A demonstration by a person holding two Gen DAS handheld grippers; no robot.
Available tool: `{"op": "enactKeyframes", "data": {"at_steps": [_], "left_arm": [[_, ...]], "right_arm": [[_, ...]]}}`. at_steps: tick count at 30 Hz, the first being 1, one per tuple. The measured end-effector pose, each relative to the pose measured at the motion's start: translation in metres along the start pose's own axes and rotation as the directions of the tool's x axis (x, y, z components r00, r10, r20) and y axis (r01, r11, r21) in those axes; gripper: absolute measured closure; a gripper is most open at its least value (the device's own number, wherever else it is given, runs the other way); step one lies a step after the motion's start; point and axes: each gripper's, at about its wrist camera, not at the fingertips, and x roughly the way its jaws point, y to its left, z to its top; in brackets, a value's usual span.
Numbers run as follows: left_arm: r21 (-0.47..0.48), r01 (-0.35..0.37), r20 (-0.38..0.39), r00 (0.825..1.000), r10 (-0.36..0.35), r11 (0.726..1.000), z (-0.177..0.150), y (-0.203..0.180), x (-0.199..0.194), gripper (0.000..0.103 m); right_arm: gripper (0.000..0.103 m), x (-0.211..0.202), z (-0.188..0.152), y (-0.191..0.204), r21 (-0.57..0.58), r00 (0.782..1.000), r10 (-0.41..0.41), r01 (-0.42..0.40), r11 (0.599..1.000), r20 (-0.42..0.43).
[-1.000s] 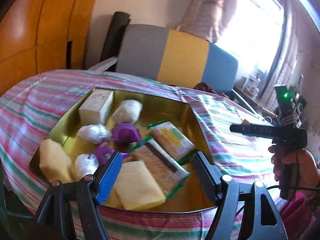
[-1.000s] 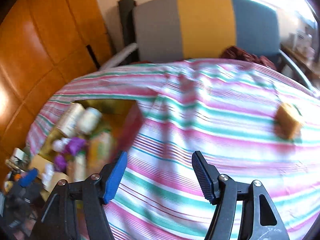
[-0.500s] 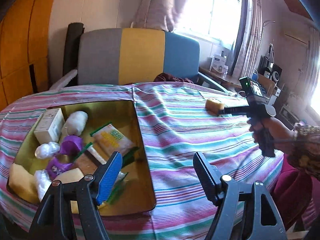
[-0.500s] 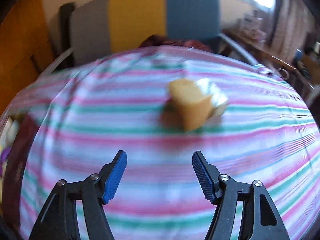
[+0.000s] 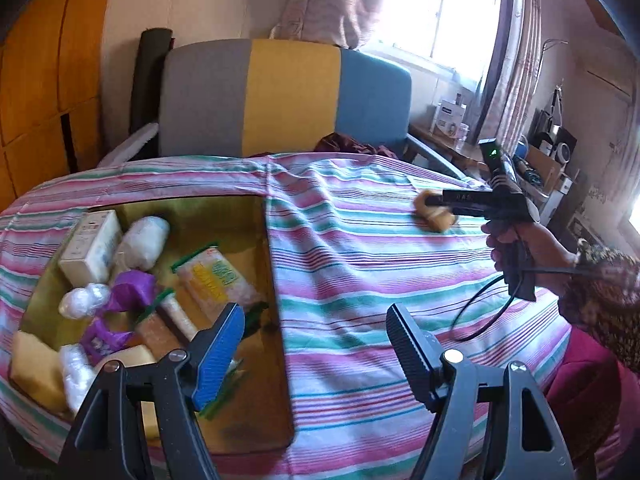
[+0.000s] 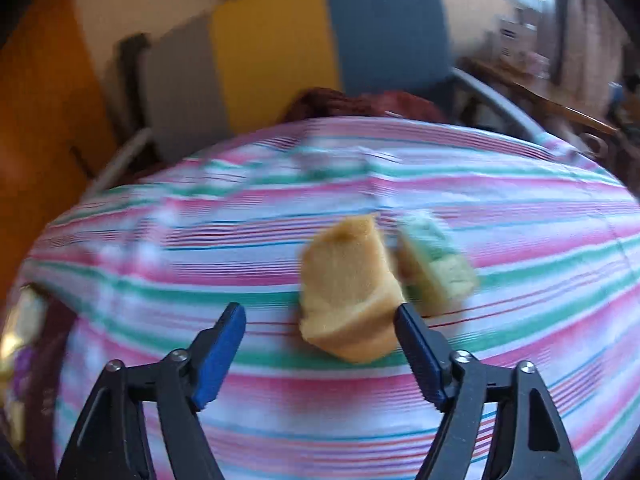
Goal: Organize objects
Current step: 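Move the right tool to the green-and-white box and grasp it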
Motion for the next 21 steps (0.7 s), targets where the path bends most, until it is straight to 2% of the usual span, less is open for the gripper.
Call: {"op": "enactKeyframes", "data": {"at_steps": [1, 2, 4, 6, 8, 10, 12, 14, 19, 21], "left_arm": [[0.002, 0.009, -0.006, 1.000, -0.009, 1.000, 0.001, -0.003, 0.003, 0.028], [0.003, 0.017, -0.013, 1.000, -0.017, 1.000, 0.002, -0.006, 0.005, 0.028], [0.004, 0.034, -0.021, 0.999, -0.034, 0.999, 0.003, -0.011, 0.010, 0.028], [0.012, 0.044, -0.029, 0.999, -0.044, 0.999, 0.002, -0.015, 0.013, 0.028], [0.019, 0.051, -0.039, 0.998, -0.051, 0.998, 0.002, -0.019, 0.017, 0.028], [0.028, 0.055, -0.048, 0.997, -0.053, 0.998, 0.002, -0.022, 0.019, 0.028], [0.029, 0.053, -0.055, 0.997, -0.052, 0.998, 0.003, -0.024, 0.021, 0.028], [0.025, 0.051, -0.059, 0.997, -0.050, 0.998, 0.005, -0.025, 0.023, 0.028], [0.022, 0.034, -0.073, 0.997, -0.032, 0.999, 0.008, -0.025, 0.025, 0.028], [0.026, 0.032, -0.076, 0.997, -0.030, 0.999, 0.009, -0.026, 0.026, 0.028]], "right_arm": [[0.025, -0.009, -0.001, 0.005, -0.004, 0.997, 0.081, -0.081, 0.997, 0.004], [0.025, -0.017, -0.001, 0.008, -0.017, 0.995, 0.099, -0.099, 0.995, 0.020], [0.024, -0.040, -0.001, 0.008, -0.059, 0.992, 0.082, -0.077, 0.995, 0.100], [0.019, -0.059, 0.002, -0.005, -0.057, 0.982, -0.002, 0.013, 0.998, 0.186], [0.018, -0.064, 0.007, -0.027, -0.024, 0.966, -0.145, 0.154, 0.988, 0.216], [0.018, -0.050, 0.013, -0.050, -0.003, 0.955, -0.259, 0.262, 0.965, 0.143], [0.021, -0.033, 0.016, -0.064, -0.013, 0.943, -0.324, 0.325, 0.945, 0.072], [0.025, -0.014, 0.017, -0.076, -0.025, 0.943, -0.332, 0.332, 0.943, 0.009], [0.027, 0.015, 0.021, -0.077, -0.080, 0.939, -0.343, 0.340, 0.937, -0.036], [0.030, 0.024, 0.021, -0.079, -0.082, 0.940, -0.338, 0.334, 0.939, -0.043]]}}
